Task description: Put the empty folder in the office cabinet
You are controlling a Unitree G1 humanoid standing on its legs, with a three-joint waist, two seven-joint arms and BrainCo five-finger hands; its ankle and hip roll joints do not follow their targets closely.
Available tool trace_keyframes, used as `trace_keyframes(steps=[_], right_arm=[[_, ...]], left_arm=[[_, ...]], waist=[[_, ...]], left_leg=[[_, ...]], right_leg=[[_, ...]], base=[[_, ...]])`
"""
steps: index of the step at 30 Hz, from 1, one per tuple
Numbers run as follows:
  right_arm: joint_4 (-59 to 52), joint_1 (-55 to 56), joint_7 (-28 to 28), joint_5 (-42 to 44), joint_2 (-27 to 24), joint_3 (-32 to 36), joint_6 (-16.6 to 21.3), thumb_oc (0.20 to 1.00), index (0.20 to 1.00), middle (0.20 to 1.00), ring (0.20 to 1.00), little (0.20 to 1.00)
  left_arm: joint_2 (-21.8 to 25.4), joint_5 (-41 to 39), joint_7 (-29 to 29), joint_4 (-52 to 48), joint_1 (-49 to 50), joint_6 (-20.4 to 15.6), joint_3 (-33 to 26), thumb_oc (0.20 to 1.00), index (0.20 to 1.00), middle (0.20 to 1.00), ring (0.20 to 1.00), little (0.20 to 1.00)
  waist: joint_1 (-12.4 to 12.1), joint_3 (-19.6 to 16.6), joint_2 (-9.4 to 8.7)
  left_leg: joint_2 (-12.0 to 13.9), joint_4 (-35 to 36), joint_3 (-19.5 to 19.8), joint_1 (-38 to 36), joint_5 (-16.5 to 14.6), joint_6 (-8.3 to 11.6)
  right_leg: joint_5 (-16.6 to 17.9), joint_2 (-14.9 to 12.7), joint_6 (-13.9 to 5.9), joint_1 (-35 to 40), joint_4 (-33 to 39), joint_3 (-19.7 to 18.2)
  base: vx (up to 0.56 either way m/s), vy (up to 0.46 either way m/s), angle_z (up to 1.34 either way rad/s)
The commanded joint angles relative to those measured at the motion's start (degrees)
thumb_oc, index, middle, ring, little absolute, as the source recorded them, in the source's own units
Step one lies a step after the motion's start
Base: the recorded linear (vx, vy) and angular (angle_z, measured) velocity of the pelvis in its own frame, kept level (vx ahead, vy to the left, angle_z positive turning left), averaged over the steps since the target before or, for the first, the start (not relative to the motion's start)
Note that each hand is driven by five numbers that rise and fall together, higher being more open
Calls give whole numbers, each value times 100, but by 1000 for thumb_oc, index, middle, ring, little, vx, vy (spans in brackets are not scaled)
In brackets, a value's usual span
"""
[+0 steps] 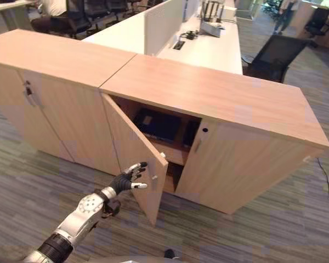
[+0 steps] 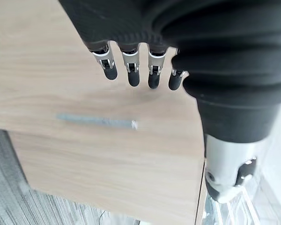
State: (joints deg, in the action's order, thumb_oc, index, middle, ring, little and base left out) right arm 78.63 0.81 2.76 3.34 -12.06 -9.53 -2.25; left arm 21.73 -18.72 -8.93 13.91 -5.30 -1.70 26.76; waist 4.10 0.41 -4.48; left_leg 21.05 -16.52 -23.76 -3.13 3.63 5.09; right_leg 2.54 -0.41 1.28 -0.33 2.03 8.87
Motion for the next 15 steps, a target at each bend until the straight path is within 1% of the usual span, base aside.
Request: trace_keyframes(steps=[1,2,3,6,7,8,9,10,13,14,15], right_arm=[[181,-456,74,47,-101,-258,89,1000,1000,1000,1000,1000],[160,-460,70,44,-112,-283,89,1000,1000,1000,1000,1000],[124,-470,75,23,-130,-325,85,1000,1000,1000,1000,1000],[55,-550,85,-10,-195,-403,76,1000,1000,1000,1000,1000],[26,-558,83,-8,-191,-422,74,1000,1000,1000,1000,1000],[-6,-530,67,-15,-174,-436,65,1000,1000,1000,1000,1000],[-43,-492,61,3,-152,-418,58,1000,1000,1000,1000,1000],[-80,-455,76,26,-157,-370,58,1000,1000,1000,1000,1000],[-87,-413,83,39,-165,-340,47,1000,1000,1000,1000,1000],[-93,-385,61,47,-169,-325,31,1000,1000,1000,1000,1000],[-103,-395,18,-32,-216,-331,-24,1000,1000,1000,1000,1000]], left_arm=[[-180,-35,-41,-425,-632,-322,148,1000,1000,1000,1000,1000],[-205,-74,-25,-427,-693,-332,178,1000,1000,1000,1000,1000],[-279,-103,25,-378,-811,-344,239,1000,1000,1000,1000,1000],[-280,123,251,-78,-995,-354,147,1000,1000,1000,1000,1000],[-305,202,338,73,-1051,-336,105,1000,1000,1000,1000,1000],[-331,313,442,236,-1109,-312,33,1000,1000,1000,1000,1000],[-328,439,583,346,-1139,-304,-112,1000,1000,1000,1000,1000],[-318,578,795,628,-1200,-285,-342,1000,1000,1000,1000,1000],[-298,682,958,871,-1328,-264,-477,1000,1000,1000,1000,1000],[-283,718,1086,1155,-1472,-232,-595,1000,1000,1000,1000,1000],[-147,699,1243,1651,-1730,-182,-824,1000,1000,1000,1000,1000]], waist=[[-33,279,-67],[-80,299,-116],[-140,319,-79],[-228,369,-18],[-230,368,15],[-212,345,43],[-199,308,72],[-147,195,149],[-111,131,181],[-70,74,212],[6,-21,301]], left_leg=[[-408,-5,875,757,-546,-151],[-673,101,1153,954,-554,-297],[-1076,377,1732,1093,-553,-310],[-1816,709,2480,1334,-372,-301],[-1916,770,2591,1356,-323,-268],[-1935,873,2648,1273,-285,-262],[-1911,1069,2611,1085,-266,-275],[-1893,1402,2543,787,-240,-307],[-1881,1585,2467,627,-180,-287],[-1878,1733,2389,522,-147,-266],[-1883,2063,2238,284,-93,-263]], right_leg=[[-542,34,-485,374,297,70],[-467,-20,-457,332,297,48],[-447,6,-478,376,297,-88],[-355,84,-476,403,297,-317],[-355,115,-475,397,297,-380],[-359,144,-466,426,297,-438],[-361,172,-463,457,297,-497],[-374,167,-465,475,297,-534],[-374,136,-478,492,297,-524],[-371,105,-498,492,297,-511],[-341,24,-553,481,297,-501]], base=[[-87,-20,-77],[-54,10,-42],[-38,44,-22],[28,59,-48],[32,44,-72],[57,62,-64],[100,138,-93],[75,119,-82],[51,94,-45],[47,155,-35],[47,155,-35]])
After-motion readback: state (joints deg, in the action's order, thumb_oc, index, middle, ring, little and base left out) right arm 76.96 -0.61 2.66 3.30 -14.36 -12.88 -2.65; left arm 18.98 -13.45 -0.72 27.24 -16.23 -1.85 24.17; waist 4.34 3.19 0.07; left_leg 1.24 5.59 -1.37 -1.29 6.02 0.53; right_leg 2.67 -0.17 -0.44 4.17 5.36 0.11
